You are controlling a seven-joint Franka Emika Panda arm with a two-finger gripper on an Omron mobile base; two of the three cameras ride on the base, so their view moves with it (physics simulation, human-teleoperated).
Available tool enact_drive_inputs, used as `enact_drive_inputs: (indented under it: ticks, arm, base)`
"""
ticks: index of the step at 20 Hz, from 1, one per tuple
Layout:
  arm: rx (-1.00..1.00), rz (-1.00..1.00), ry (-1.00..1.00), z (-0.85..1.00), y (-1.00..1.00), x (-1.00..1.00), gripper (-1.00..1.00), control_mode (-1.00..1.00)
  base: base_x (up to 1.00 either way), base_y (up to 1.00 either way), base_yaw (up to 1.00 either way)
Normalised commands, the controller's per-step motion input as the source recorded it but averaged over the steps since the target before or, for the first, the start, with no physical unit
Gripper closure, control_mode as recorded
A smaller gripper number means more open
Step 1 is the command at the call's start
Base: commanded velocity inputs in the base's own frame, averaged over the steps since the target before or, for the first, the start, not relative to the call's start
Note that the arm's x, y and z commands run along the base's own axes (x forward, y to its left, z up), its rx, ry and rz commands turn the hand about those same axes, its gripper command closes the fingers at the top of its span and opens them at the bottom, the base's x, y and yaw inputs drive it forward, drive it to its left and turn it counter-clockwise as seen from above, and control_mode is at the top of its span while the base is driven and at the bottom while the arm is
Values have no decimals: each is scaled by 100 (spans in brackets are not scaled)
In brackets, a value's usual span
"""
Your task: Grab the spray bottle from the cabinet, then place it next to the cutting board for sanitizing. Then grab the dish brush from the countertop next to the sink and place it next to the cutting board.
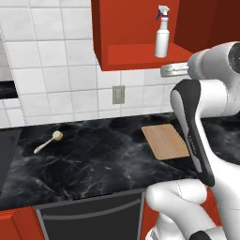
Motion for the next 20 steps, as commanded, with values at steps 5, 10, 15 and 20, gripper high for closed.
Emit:
enact_drive_inputs:
  ticks: [5, 10, 15, 20]
  arm:
    - [0, 1, -9, 61, -7, -10, -100, -100]
    - [0, 0, -18, 33, -1, 0, -100, -100]
    - [0, 0, -23, 13, -3, 3, -100, -100]
    - [0, 0, -4, 2, -11, 29, -100, -100]
  base:
    - [0, 0, 0]
    - [0, 0, 0]
    - [0, 0, 0]
    - [0, 0, 0]
